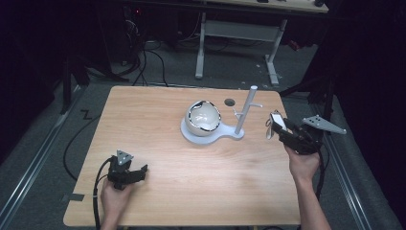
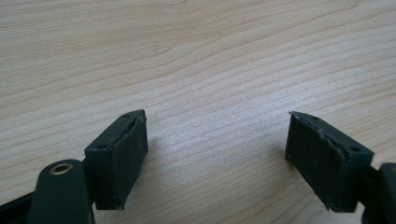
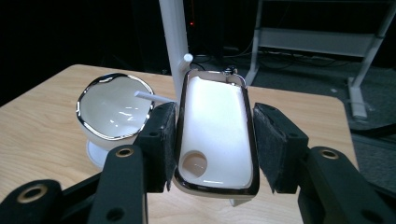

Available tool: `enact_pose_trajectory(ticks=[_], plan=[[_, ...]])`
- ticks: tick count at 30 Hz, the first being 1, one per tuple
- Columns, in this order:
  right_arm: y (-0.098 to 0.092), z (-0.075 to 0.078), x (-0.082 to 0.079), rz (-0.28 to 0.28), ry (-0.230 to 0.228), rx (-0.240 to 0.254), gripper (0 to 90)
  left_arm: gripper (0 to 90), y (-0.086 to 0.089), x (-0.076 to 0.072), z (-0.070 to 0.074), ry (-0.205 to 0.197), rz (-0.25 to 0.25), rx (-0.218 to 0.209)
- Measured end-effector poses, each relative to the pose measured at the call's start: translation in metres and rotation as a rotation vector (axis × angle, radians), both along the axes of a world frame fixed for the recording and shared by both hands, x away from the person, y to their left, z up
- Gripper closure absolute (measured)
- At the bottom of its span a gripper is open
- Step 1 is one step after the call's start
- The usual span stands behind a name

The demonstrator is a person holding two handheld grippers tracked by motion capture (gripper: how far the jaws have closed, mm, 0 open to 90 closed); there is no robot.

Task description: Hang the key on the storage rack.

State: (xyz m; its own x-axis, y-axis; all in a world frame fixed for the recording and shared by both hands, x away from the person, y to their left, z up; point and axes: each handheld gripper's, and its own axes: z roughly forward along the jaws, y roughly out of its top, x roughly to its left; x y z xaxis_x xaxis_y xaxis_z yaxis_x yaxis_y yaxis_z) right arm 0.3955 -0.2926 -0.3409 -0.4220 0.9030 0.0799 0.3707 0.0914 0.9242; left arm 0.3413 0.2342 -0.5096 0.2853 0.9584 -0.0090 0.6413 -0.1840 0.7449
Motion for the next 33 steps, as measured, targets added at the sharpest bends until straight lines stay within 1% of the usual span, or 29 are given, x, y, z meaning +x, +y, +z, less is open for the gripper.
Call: enact_pose_trajectory(ticks=[2,6,12,15,19,33], plan=[[0.001,0.003,0.002,-0.001,-0.002,-0.012,51.3,21.3,0.0,0.0,0.0,0.0,-0.001,0.002],[0.001,0.009,0.004,-0.005,-0.011,-0.009,51.3,21.3,0.0,0.0,0.0,0.0,-0.001,0.002],[0.003,0.015,0.009,-0.001,-0.011,-0.014,51.3,21.3,0.0,0.0,0.0,0.0,-0.001,0.002],[0.005,0.019,0.011,-0.001,-0.014,-0.009,51.3,21.3,0.0,0.0,0.0,0.0,-0.001,0.002],[0.007,0.021,0.013,0.002,-0.013,-0.003,51.3,21.3,0.0,0.0,0.0,0.0,-0.001,0.002],[0.018,0.033,0.022,0.015,-0.02,-0.02,51.3,21.3,0.0,0.0,0.0,0.0,-0.001,0.001]])
